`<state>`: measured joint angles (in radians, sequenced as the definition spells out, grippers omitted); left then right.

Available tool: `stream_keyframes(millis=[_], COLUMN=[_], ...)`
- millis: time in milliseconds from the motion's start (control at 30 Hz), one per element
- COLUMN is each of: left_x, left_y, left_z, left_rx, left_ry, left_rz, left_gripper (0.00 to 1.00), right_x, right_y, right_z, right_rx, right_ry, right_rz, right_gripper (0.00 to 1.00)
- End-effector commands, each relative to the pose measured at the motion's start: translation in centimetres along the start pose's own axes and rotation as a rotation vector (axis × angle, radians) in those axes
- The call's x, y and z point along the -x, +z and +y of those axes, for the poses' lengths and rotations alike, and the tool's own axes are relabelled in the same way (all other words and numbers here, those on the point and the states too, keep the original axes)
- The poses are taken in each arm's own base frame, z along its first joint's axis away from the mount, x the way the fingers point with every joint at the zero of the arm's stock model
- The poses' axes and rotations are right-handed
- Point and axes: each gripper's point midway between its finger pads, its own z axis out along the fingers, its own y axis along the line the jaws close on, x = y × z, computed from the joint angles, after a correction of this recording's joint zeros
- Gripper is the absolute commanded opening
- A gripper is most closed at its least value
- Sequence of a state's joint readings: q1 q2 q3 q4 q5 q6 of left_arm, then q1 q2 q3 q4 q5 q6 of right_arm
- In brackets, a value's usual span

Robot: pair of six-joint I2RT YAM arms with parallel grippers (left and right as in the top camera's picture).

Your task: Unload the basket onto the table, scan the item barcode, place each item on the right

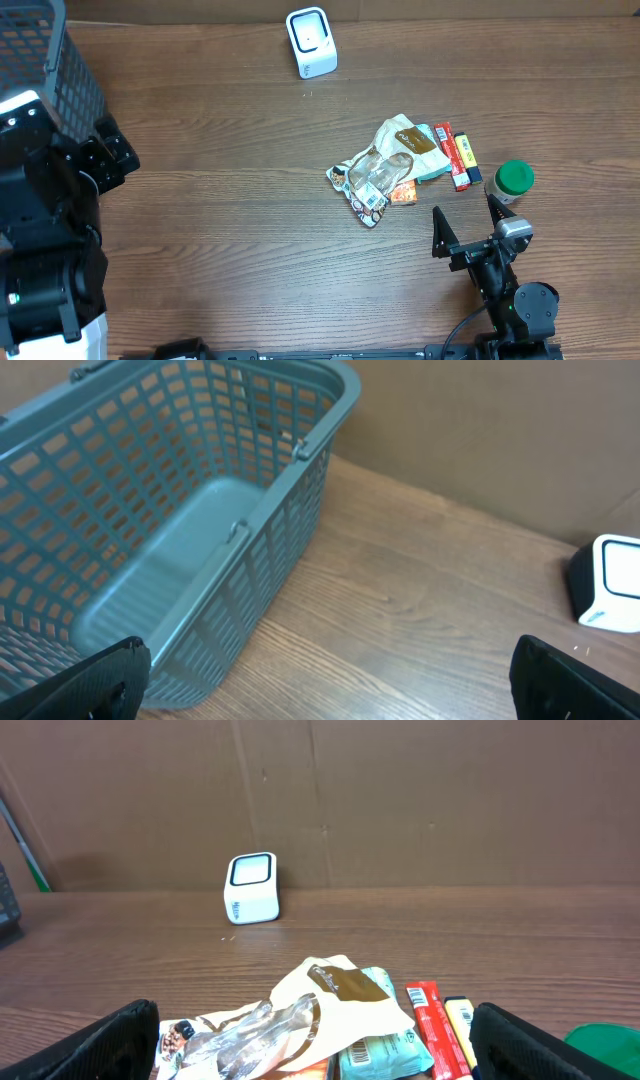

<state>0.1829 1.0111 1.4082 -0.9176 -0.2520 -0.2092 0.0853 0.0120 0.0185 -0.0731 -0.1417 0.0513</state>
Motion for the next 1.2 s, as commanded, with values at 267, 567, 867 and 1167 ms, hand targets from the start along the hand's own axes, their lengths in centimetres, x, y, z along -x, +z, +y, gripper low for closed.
stream_keyframes(millis=[267, 567, 867, 1167], left_x=[-3.7, -10.4, -16.4, -18.9], left_y=[-1.9, -2.4, -3.7, -3.3], left_z=[-1.2, 0.7, 2.8, 3.6], left_rx=[-0.074, -0.066, -0.050, -0.048], left_ry=[0.051, 0.065, 0.086, 0.058], left_rz=[0.005, 0.047, 0.114, 0.060], left_gripper=[1.00, 1.00, 1.00, 1.00], right_x=[-0.2, -0.2, -0.2, -0.2], right_y=[0.0, 0.0, 0.0, 0.0], right_z=[-0.3, -0.3, -0.3, -0.3], right_rx=[-0.013, -0.013, -0.013, -0.013], right_ry=[-0.007, -0.007, -0.007, -0.007], right_rz=[-0.003, -0.003, -0.003, -0.003], right_gripper=[1.00, 1.00, 1.00, 1.00])
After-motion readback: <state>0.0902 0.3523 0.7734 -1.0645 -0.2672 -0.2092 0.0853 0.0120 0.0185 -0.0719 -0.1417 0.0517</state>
